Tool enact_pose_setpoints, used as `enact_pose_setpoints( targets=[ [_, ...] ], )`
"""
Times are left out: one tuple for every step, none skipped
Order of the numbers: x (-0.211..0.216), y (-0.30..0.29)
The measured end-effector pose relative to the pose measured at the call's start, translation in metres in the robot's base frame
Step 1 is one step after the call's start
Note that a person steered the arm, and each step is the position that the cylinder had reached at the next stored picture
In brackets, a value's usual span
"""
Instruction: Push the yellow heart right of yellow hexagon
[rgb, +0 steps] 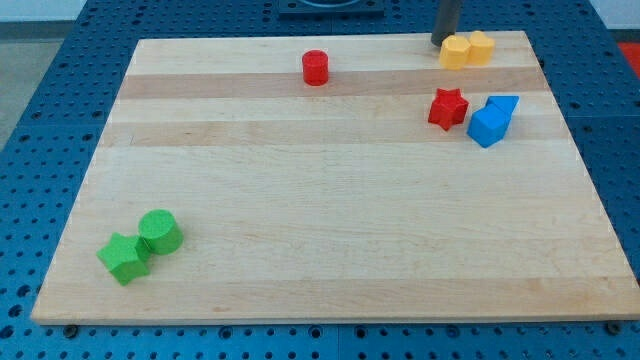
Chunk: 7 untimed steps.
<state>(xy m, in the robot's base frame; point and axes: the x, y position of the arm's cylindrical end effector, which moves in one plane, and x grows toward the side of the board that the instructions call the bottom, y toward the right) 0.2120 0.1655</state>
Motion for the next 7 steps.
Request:
enact_pose_setpoints(
  targets=[
    [0.01, 0.0],
    [0.026, 0.0],
    [0.038, -0.002],
    [0.027, -0.018],
    [0.006, -0.033],
    [-0.005, -0.009],
    [-0.011, 0.023]
  ],
)
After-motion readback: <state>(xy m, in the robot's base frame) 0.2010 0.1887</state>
